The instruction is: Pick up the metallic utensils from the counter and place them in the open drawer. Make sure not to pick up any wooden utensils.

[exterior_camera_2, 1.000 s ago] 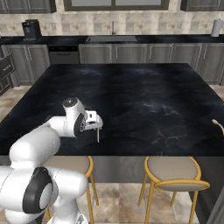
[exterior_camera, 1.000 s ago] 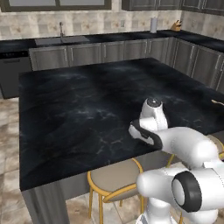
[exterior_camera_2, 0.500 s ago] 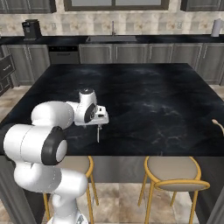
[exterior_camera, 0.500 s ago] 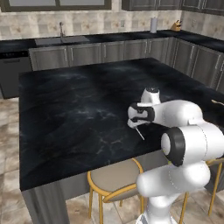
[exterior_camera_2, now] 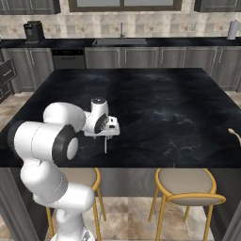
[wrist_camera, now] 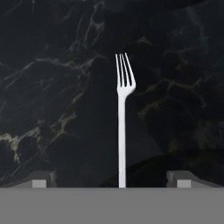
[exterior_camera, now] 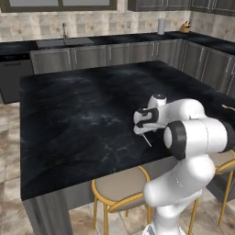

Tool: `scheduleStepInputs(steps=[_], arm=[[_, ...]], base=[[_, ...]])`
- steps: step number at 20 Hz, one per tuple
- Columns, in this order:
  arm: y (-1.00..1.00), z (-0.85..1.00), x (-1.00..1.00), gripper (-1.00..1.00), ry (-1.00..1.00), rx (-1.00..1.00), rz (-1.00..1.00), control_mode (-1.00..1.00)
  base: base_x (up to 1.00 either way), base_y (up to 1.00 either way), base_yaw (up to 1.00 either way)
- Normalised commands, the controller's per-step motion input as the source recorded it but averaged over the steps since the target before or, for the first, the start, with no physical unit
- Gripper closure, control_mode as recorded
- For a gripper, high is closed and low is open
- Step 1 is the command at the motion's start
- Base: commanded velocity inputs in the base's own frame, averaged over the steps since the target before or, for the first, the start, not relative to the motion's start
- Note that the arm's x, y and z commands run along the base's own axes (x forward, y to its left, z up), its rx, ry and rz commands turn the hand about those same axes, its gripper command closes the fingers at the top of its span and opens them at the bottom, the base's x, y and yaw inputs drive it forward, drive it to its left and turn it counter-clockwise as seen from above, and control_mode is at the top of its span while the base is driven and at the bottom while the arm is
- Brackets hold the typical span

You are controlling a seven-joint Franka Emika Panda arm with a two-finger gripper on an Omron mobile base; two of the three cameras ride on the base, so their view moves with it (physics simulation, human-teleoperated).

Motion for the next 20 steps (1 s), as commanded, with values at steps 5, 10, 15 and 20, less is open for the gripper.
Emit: scheduleStepInputs(steps=[5, 10, 15, 20], arm=[[0.0, -0.38, 0.39, -1.0, 0.0, 0.0, 0.0, -1.0], [0.0, -0.49, 0.23, -1.0, 0.0, 0.0, 0.0, -1.0], [0.0, -0.41, 0.28, -1.0, 0.0, 0.0, 0.0, -1.0], [0.0, -0.42, 0.28, -1.0, 0.0, 0.0, 0.0, -1.0]], base=[[0.0, 0.0, 0.0], [0.0, 0.0, 0.0], [0.0, 0.0, 0.0], [0.0, 0.0, 0.0]])
